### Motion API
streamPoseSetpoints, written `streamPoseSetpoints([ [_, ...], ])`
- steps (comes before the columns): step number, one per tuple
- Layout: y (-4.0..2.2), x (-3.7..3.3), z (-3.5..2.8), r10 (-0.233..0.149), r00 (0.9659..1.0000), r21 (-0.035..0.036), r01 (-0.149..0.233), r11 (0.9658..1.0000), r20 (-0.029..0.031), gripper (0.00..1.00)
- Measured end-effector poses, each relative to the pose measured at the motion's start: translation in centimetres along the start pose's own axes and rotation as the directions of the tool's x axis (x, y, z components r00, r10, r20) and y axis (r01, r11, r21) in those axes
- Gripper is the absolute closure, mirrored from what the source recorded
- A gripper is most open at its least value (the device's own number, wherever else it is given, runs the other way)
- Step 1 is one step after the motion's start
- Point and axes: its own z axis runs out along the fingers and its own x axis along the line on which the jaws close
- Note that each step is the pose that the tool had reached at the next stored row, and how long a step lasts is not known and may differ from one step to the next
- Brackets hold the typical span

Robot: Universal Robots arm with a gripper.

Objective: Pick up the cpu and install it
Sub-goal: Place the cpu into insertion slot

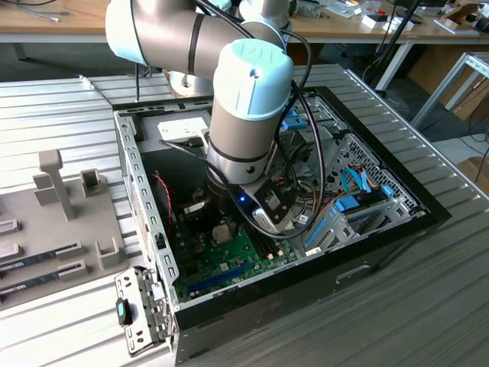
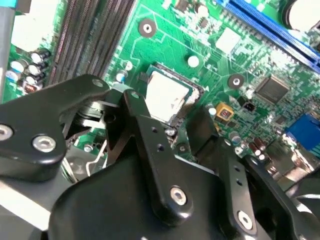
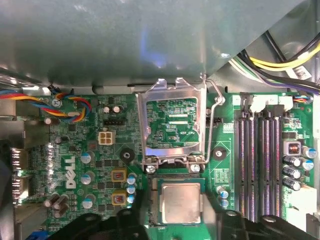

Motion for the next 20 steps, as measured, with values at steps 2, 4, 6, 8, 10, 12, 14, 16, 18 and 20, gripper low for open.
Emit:
streamPoseSetpoints([
  [2,-0.01,0.0,-0.12,0.0,1.0,0.0006,0.0,1.0,-0.0004,0.42],
  [4,-0.01,0.03,-0.38,0.0,1.0,0.0,0.0,1.0,0.0002,0.42],
  [6,-0.01,-0.04,-0.38,0.0,1.0,-0.0001,0.0,1.0,0.0,0.42],
  [8,0.01,-1.02,-0.34,0.0,1.0,0.0003,0.0,1.0,-0.0072,0.42],
  [10,0.02,-1.29,-0.32,0.0,1.0,0.0003,0.0,1.0,-0.0092,0.42],
  [12,0.21,-1.3,-0.33,0.0,1.0,0.0002,0.0,1.0,-0.0093,0.42],
  [14,0.2,-1.29,-0.33,0.0,1.0,0.0003,0.0,1.0,-0.0093,0.43],
  [16,0.21,-1.25,-0.33,0.0,1.0,0.0002,0.0,1.0,-0.0093,0.5],
  [18,0.2,-1.01,-0.34,0.0,1.0,0.0004,0.0,1.0,-0.0092,0.5],
  [20,0.2,-0.99,-0.34,0.0,1.0,0.0002,0.0,1.0,-0.009,0.5],
])
